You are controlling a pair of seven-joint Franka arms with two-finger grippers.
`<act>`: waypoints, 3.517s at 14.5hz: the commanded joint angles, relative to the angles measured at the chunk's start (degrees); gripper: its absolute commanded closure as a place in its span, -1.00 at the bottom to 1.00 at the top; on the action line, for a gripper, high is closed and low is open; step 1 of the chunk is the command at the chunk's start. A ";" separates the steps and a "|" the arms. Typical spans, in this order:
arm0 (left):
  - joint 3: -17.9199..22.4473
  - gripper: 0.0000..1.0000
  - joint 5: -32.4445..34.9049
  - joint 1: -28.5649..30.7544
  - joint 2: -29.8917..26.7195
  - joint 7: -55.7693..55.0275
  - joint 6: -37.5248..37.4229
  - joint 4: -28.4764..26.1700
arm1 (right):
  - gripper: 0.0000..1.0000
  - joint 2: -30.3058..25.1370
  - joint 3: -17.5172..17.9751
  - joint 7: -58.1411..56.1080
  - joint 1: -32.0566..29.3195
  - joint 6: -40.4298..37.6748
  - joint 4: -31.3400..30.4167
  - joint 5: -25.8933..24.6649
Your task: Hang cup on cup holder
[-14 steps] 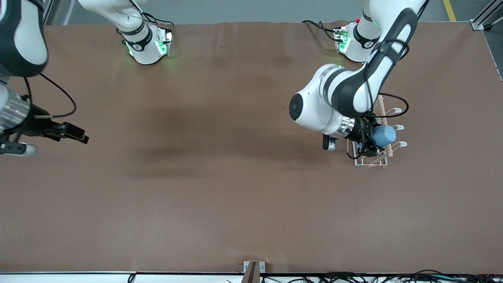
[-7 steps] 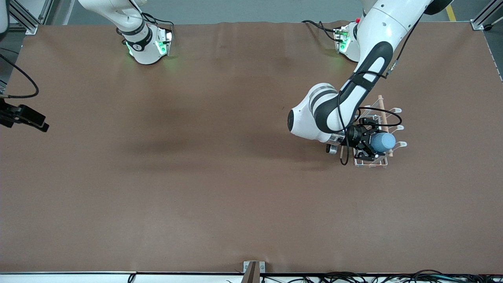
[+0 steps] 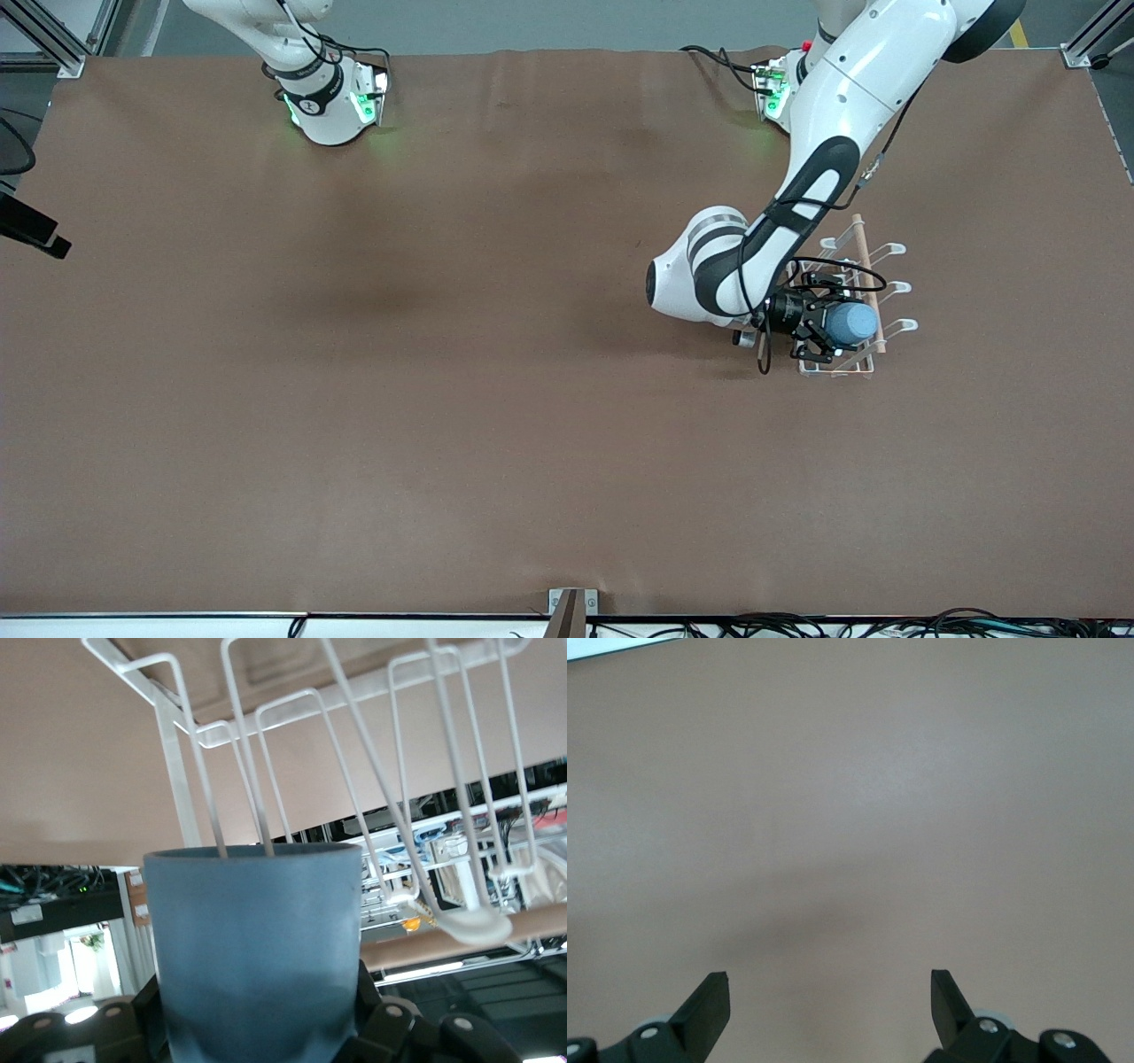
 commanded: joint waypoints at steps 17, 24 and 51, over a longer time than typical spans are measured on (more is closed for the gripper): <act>0.05 -1.00 -21.61 3.83 -9.23 -45.41 -1.59 15.65 | -1.00 -0.69 -2.31 0.30 3.42 0.07 -1.49 -0.35; 1.71 -1.00 -43.30 13.05 -21.97 -51.41 14.51 15.03 | -1.00 -1.13 -2.40 0.22 4.21 1.13 -2.20 -0.44; 24.04 -1.00 -72.08 9.46 -40.97 -50.61 17.16 17.14 | -1.00 -1.13 -2.40 -0.93 4.12 0.25 -2.02 -0.17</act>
